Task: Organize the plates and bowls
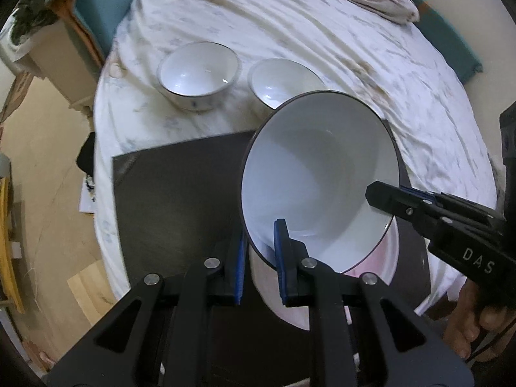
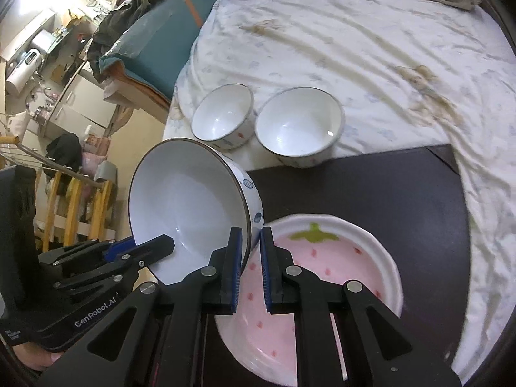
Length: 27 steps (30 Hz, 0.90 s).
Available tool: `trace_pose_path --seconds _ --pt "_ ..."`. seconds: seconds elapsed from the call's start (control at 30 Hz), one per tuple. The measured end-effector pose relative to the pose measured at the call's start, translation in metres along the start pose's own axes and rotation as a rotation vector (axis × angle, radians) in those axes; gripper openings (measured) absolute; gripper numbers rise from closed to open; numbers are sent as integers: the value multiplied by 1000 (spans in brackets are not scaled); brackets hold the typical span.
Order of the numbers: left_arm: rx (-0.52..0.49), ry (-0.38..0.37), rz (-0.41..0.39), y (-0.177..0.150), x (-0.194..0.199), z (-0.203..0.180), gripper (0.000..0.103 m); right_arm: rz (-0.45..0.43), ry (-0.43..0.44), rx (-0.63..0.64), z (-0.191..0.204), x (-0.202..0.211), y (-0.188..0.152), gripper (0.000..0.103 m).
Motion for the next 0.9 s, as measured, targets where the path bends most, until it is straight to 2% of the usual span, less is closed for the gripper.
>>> trace_pose_path --seconds 0.3,0.43,0.63,0.9 --pt "-90 -34 36 -12 -11 -41 13 -2 -51 -20 -40 19 -30 13" --pt "-111 -47 73 -22 -21 -50 13 8 -32 -80 -59 24 -43 13" --pt "-134 -47 150 -32 -46 -57 13 25 -41 -154 -72 19 -63 13" --pt "-167 -29 187 -37 -59 -67 13 81 -81 -199 -93 5 -73 13"
Point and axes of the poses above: each gripper's, at about its wrist camera, not at the fingertips, and x roughly against the way its jaws point, z to its left, y to its top, the point moved 5 cm from there along -x, roughly the way its jaws point, and after that the axes turned 12 degrees about -x, right-handed, at the moved point
